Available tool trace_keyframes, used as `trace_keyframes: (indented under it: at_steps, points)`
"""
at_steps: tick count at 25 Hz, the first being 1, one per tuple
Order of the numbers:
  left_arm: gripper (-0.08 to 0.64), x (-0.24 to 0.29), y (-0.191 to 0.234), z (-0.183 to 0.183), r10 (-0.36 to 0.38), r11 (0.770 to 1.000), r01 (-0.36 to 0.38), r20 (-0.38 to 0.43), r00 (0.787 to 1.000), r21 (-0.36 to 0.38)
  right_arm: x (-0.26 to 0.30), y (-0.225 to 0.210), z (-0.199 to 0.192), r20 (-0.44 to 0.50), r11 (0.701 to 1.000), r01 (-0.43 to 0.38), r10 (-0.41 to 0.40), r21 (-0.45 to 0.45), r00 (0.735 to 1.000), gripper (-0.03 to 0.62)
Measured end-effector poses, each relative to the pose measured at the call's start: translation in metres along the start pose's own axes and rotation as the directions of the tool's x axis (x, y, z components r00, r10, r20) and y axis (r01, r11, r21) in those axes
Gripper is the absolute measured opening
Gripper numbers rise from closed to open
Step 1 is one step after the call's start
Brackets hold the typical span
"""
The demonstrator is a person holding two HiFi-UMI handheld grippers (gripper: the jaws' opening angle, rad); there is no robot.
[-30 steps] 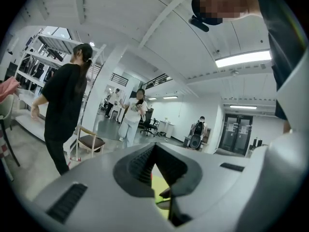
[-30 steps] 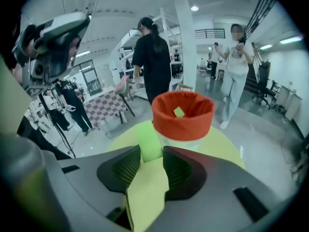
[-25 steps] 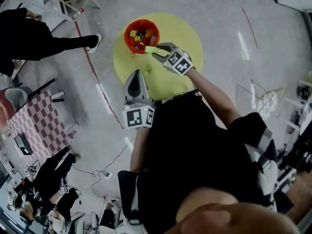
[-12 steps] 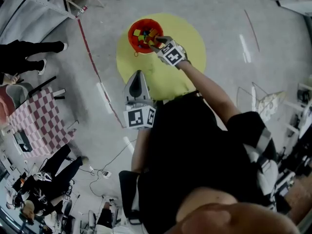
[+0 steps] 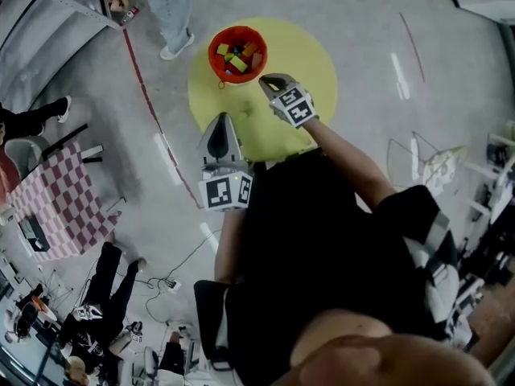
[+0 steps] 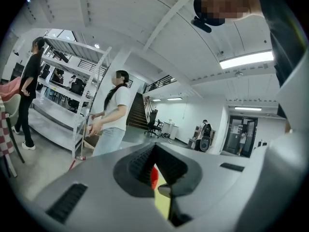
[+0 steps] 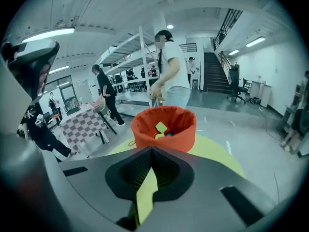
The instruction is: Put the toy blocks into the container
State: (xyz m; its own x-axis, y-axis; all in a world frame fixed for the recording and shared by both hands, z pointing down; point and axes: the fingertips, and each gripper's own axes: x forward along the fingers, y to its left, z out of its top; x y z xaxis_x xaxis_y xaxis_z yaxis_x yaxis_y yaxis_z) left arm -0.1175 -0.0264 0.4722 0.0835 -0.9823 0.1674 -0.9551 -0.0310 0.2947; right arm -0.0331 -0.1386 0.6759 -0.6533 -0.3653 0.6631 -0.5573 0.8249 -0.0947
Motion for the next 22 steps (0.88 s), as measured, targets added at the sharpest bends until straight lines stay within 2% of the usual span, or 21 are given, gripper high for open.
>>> trace_keyframes:
  at_steps: [4,9,17,22]
  points:
    - [-0.015,-0.005,0.002,-0.004,0.001,1.0,-0.001,-0.011,1.0,-0.004,0.012,0.012,-0.058,-0.136,0.996,-0.024,0.036,0.089,0.99,-0.002]
    - [-0.015,-0.006,0.001,-0.014,-0.012,1.0,0.012,-0.034,0.999,-0.011,0.018,0.035,-0.112,-0.276,0.993,-0.071,0.094,0.093,0.956,-0.002]
    - [-0.015,-0.01,0.006,-0.017,-0.022,0.999,0.021,-0.044,0.999,-0.024,0.024,0.059,-0.128,-0.33,0.994,-0.1,0.112,0.053,0.937,-0.002]
    - [-0.015,-0.01,0.016,-0.017,-0.016,1.0,0.014,-0.047,0.999,-0.027,0.033,0.081,-0.129,-0.348,0.986,-0.164,0.162,0.025,0.923,0.009]
